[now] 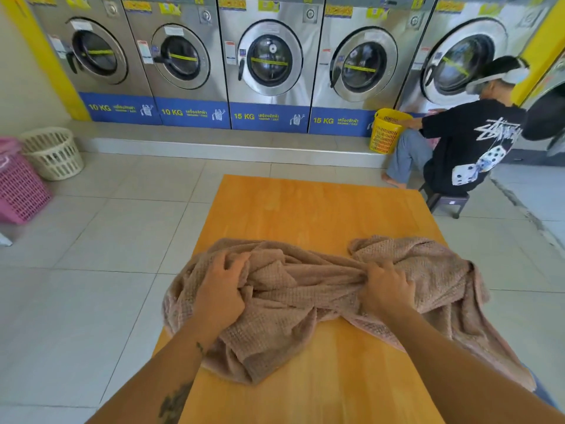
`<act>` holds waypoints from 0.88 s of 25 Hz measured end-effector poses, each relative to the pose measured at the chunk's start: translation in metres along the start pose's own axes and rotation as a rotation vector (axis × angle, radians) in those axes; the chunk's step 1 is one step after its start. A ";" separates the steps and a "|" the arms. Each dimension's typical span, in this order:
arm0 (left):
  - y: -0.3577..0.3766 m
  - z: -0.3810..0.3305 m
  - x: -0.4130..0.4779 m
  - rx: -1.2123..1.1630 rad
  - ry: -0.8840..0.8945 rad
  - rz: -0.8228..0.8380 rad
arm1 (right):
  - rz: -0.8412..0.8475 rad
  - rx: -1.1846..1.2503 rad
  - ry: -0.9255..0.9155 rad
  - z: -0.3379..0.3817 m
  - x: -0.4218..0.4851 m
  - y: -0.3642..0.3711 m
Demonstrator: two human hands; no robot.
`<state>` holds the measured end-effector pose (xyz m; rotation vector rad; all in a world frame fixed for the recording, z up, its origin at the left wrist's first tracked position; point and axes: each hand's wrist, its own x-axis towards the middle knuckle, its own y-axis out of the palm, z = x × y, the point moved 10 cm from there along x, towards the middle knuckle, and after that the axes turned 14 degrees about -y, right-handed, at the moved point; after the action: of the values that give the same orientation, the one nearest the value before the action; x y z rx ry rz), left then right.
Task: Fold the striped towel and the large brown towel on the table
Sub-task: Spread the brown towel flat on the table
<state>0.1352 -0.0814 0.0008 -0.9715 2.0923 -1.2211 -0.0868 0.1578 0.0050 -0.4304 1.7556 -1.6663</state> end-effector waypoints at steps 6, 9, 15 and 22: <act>-0.050 0.029 0.002 -0.198 -0.345 -0.300 | -0.111 0.169 -0.407 0.112 0.008 -0.025; -0.025 0.024 -0.039 -0.270 -0.531 -0.218 | 0.104 0.116 -0.512 0.155 0.016 0.015; 0.033 0.013 -0.043 -0.058 -0.317 0.045 | 0.006 0.011 -0.487 0.125 0.032 0.002; -0.091 0.020 0.001 -0.181 -0.101 -0.434 | -0.303 0.124 -0.176 0.006 0.050 -0.078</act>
<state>0.1781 -0.1233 0.0727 -1.5984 1.9987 -1.1619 -0.1346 0.1108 0.0694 -0.7913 1.5057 -1.8701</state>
